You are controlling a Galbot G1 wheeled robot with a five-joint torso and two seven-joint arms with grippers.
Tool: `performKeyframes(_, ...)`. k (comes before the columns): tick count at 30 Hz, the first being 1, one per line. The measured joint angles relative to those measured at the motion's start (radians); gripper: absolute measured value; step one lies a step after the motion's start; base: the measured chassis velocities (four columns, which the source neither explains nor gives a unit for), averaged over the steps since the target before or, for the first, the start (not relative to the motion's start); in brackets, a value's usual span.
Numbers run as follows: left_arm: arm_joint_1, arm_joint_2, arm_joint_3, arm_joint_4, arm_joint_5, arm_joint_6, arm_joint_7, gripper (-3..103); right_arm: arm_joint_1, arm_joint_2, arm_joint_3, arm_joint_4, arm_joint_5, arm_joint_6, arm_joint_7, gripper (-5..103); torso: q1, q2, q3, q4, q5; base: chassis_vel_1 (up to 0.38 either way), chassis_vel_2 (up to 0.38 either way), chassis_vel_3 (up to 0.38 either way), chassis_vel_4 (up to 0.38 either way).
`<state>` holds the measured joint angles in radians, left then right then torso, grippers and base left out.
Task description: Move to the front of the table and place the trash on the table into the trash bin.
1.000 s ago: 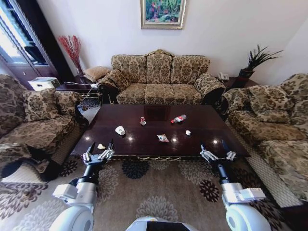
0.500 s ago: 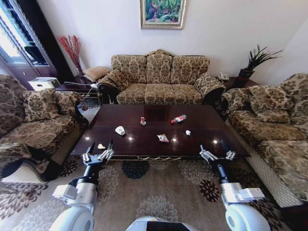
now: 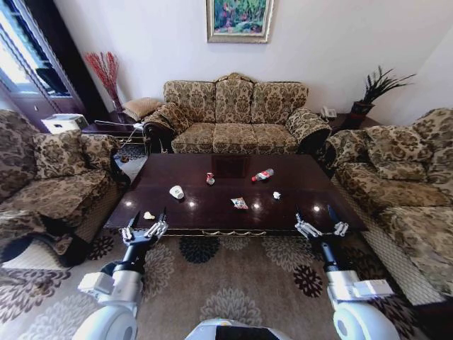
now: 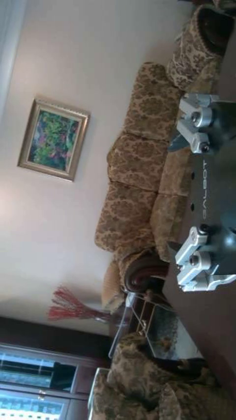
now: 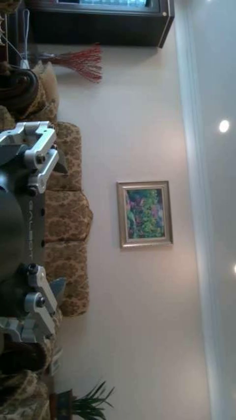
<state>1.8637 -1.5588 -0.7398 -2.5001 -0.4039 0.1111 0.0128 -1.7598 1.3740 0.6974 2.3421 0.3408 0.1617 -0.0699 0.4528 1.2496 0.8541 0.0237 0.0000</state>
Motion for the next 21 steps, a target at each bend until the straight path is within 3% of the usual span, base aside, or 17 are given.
performKeyframes(11, 0.039, -0.016, 0.0, 0.0, 0.016, -0.013, -0.002, 93, -0.052, 0.015, 0.0, 0.002, -0.005, 0.055, -0.001, 100, 0.0, 0.0, 0.0, -0.0001, 0.0001, 0.024, 0.025, -0.023, -0.022)
performKeyframes(21, 0.038, -0.03, 0.01, 0.0, 0.024, -0.011, -0.005, 93, -0.06, 0.022, 0.009, -0.008, 0.013, 0.084, 0.003, 100, 0.0, 0.0, 0.0, 0.0, -0.0003, 0.197, 0.208, -0.189, -0.196)
